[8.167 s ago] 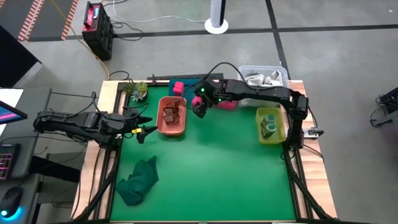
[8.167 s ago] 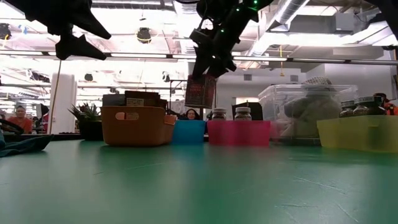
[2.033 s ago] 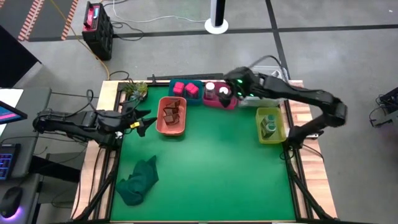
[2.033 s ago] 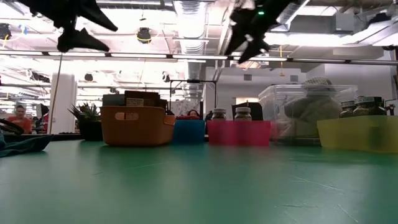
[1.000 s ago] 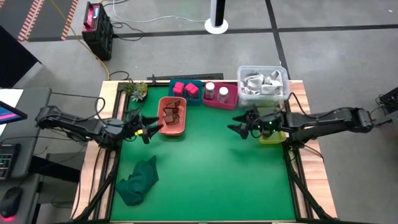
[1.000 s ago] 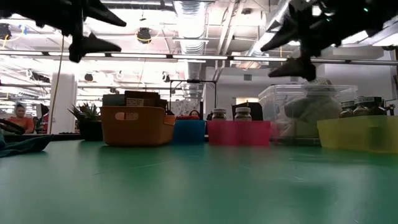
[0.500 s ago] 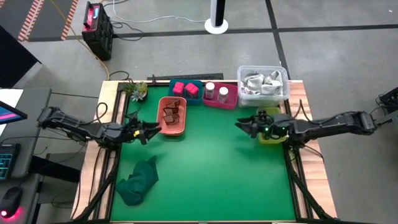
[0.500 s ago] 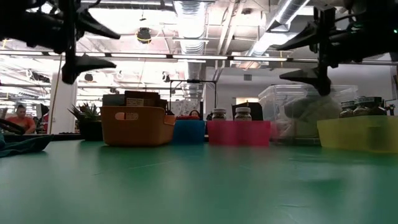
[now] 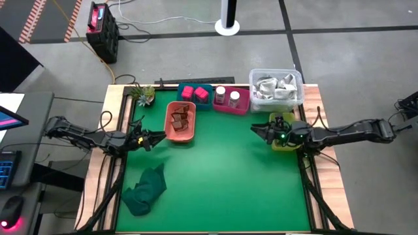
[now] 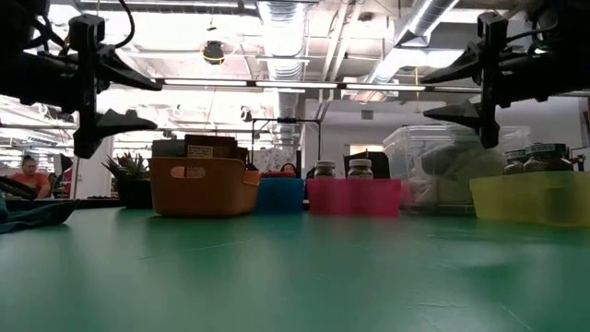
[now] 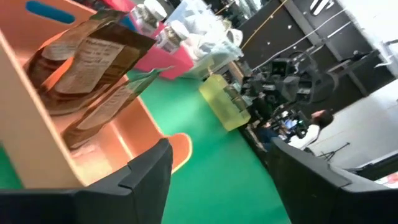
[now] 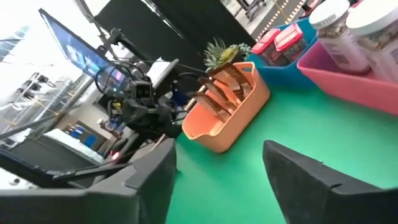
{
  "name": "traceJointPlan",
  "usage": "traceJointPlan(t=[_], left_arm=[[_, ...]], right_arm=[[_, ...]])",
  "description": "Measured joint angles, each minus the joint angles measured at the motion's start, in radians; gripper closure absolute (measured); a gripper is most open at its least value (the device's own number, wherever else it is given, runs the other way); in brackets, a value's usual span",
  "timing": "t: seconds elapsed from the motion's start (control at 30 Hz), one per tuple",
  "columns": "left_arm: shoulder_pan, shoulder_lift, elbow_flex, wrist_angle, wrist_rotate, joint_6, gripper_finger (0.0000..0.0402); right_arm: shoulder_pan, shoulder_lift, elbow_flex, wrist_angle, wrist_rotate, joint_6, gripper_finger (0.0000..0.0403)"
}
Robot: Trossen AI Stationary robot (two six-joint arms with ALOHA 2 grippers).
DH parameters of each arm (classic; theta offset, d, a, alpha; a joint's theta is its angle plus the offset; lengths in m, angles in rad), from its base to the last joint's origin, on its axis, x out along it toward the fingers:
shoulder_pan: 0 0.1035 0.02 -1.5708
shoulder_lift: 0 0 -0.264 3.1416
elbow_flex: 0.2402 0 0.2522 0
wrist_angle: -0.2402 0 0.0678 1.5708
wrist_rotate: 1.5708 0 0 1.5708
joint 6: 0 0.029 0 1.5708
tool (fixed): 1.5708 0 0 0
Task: Sort spices by type
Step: Return to Home Position
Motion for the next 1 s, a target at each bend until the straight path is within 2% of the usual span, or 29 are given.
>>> traceJointPlan(t=[0.2,0.33,0.63,0.8,1.0], left_arm=[[-0.006,-0.005,-0.009,0.001,0.003,0.003,0.0196],[-0.006,-0.005,-0.009,-0.004,0.029,0.015,0.0229],[-0.006,-0.007,-0.011,-0.064,0.039,0.042,0.0317],[-0.006,-0.008,-0.012,-0.060,0.086,0.091,0.0388],[-0.006,-0.026,-0.012,-0.052,0.145,0.173,0.0401]], right_arm=[[0.020,-0.013,-0.055,0.037,0.000,0.009,0.0199],[0.026,-0.016,-0.111,0.142,0.000,0.020,0.0253],[0.025,-0.016,-0.114,0.209,0.001,-0.041,0.0384],[0.039,-0.023,-0.114,0.255,-0.001,-0.079,0.0378],[0.045,-0.022,-0.113,0.313,-0.001,-0.111,0.0379]])
